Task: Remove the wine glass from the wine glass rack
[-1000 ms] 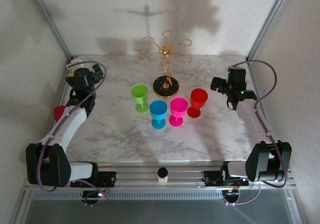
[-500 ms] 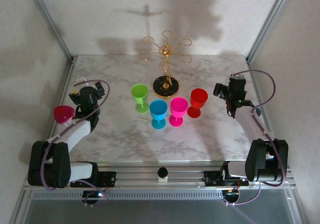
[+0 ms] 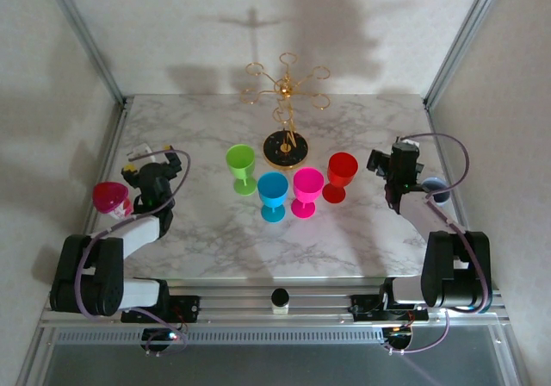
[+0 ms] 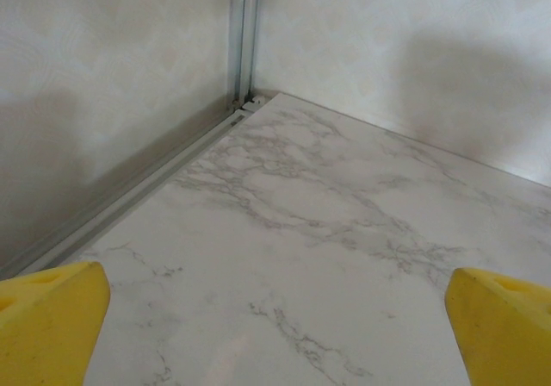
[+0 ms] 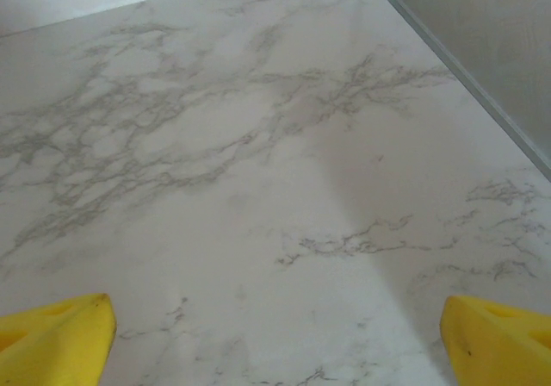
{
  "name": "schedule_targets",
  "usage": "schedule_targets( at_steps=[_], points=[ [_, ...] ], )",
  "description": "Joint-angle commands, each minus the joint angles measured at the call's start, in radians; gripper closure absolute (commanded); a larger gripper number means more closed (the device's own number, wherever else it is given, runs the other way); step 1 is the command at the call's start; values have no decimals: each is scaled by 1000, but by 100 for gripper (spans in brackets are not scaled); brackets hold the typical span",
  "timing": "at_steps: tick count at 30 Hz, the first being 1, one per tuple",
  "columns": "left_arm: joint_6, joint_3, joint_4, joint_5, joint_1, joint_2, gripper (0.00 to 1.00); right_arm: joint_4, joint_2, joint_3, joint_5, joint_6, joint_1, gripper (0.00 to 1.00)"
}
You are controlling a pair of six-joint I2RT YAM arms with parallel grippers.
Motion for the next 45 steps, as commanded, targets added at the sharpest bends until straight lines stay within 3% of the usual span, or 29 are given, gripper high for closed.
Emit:
schedule_targets(
  at_steps=[1,9,17,25,31,33,35,45],
  points=[
    [21,-32,120,-1,-1,26,0,132,19,-46,41,-10,-5,2],
    [51,-93,233,-35,-9,68,0,283,56,-135,60,-31,-6,1],
    [70,-202,504,-10,-15,166,1,495,101,-235,11,-61,1,1],
    [64,-193,470,13,-10,161,0,803,201,-353,-25,-145,51,1],
    [66,-245,562,78,5,170,1,743,189,-335,-45,-148,53,1],
    [86,-268,688,61,0,236,0,734,187,-334,-46,-146,53,1],
    [69,-257,613,67,-2,209,0,721,186,-328,-48,-147,53,1],
    [58,-245,603,86,15,215,0,717,187,-324,-49,-152,54,1]
  ],
)
